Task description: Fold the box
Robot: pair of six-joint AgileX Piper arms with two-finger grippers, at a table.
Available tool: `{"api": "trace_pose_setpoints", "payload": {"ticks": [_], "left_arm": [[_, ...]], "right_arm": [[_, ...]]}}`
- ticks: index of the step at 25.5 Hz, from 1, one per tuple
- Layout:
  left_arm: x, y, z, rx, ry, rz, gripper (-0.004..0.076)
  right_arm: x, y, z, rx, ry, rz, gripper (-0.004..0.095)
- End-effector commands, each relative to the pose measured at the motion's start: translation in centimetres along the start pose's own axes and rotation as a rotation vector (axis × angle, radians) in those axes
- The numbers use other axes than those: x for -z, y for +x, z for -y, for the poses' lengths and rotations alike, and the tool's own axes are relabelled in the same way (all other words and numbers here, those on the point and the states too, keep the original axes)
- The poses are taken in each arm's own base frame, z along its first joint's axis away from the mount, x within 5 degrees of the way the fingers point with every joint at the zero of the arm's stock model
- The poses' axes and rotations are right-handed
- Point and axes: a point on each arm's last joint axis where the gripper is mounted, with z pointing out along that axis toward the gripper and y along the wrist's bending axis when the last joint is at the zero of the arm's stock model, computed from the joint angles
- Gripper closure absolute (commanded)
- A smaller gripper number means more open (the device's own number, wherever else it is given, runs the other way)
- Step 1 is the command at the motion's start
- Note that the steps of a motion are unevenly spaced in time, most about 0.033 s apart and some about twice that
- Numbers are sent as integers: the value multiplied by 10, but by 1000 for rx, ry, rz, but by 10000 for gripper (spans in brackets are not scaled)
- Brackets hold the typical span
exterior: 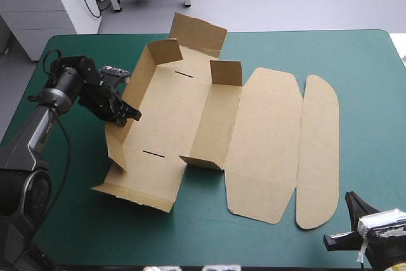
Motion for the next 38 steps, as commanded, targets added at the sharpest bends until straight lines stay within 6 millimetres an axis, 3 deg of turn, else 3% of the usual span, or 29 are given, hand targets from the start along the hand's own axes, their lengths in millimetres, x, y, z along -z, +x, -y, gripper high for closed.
{"api": "trace_pose_setpoints", "payload": {"ticks": [1,10,13,18,24,28,31,38], "left_arm": [[46,-11,32,-180,-142,49,732],[66,-36,85,-869,-567,8,732],[72,-50,103,-1003,-731,120,732],[71,-58,132,-1083,-721,259,732],[75,-61,162,-1061,-763,398,733],[65,-49,182,-1139,-844,405,733],[50,-26,192,-1198,-885,446,733],[43,12,199,-1225,-911,448,732]], "right_arm": [[8,-12,1,0,14,120,928],[8,-12,1,0,14,120,928],[8,-12,1,0,14,120,928],[8,-12,1,0,14,120,928],[8,-12,1,0,14,120,928],[8,-12,1,0,14,120,928],[8,-12,1,0,14,120,928],[8,-12,1,0,15,122,928]]}}
